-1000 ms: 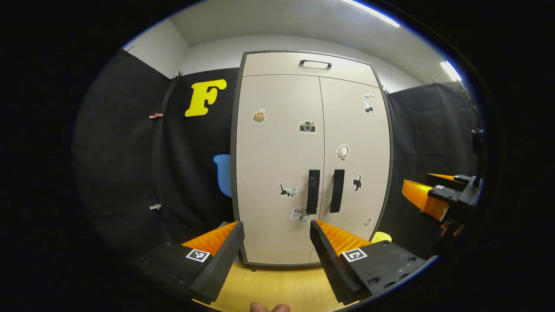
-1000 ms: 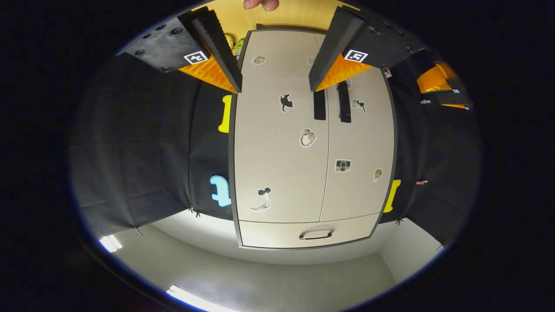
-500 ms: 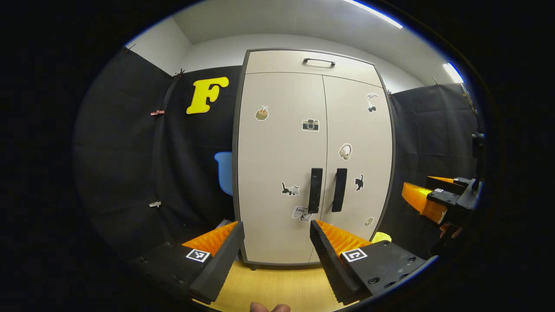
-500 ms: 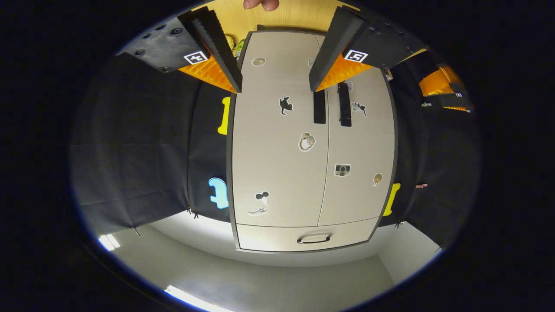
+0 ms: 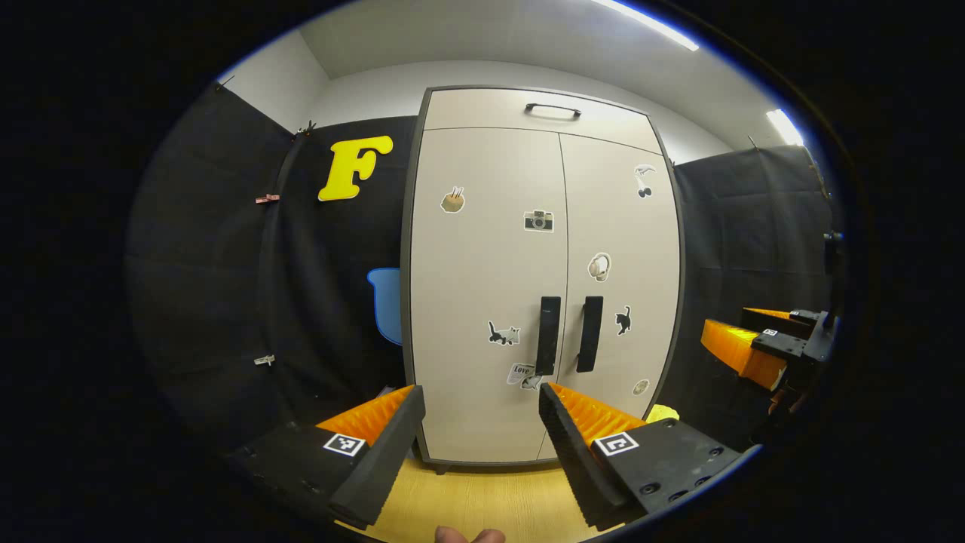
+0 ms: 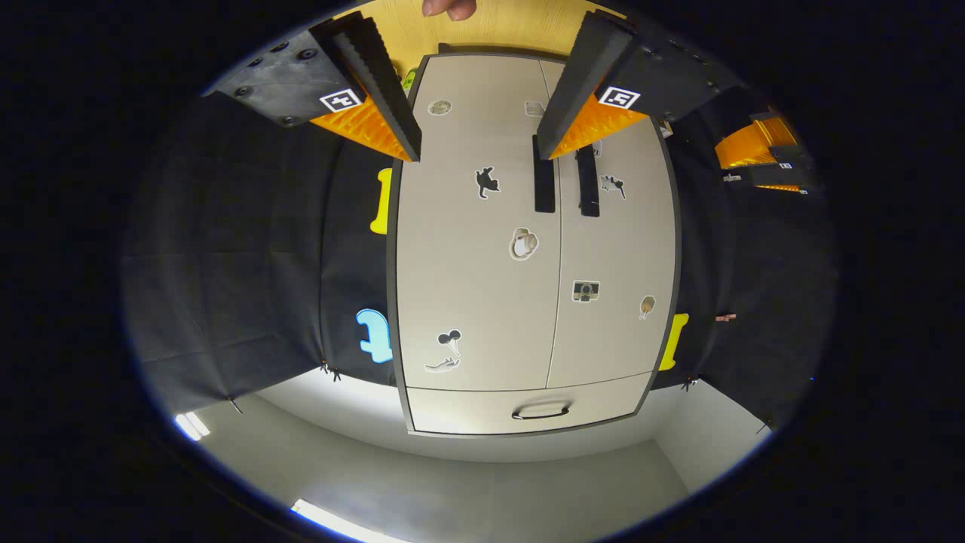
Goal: Open the right door of the double-door shoe cabinet with the right hand, and open the left door with the left hand.
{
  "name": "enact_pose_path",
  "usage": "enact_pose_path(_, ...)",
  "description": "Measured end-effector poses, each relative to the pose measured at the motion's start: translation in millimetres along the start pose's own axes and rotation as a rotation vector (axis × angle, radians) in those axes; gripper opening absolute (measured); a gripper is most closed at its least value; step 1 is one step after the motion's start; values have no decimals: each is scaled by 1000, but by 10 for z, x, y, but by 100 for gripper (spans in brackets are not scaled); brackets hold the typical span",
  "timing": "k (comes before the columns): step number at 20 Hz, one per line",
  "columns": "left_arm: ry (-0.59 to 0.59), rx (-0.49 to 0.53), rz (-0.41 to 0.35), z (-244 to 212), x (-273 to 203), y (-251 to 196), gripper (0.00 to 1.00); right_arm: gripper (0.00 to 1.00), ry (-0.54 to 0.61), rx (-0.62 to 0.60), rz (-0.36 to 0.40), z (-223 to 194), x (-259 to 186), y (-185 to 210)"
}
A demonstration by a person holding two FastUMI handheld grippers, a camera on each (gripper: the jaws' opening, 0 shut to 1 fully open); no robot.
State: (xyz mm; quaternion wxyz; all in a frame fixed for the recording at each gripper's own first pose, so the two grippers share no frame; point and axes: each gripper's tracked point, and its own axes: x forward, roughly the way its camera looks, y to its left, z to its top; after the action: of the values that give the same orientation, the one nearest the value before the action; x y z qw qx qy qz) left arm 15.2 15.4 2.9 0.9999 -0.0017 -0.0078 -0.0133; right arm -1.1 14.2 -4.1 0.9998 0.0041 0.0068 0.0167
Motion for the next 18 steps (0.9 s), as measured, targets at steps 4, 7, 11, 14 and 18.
enact_pose_path(4, -36, 4, -3, 93, 61, 152, 95, 97, -14, 4, 17, 35, 14, 85)
enact_pose_path(7, -50, 18, 18, 100, 46, 342, 95, 98, -10, 47, 36, 18, 152, 213)
enact_pose_path(11, -49, 27, 35, 69, -5, 520, 95, 97, 5, 63, 70, -32, 560, 508)
enact_pose_path(14, -45, 39, 35, 34, -45, 595, 95, 97, 5, 88, 77, -103, 875, 677)
enact_pose_path(18, -31, 17, 21, -56, -51, 620, 95, 98, 13, 111, 60, -271, 1297, 781)
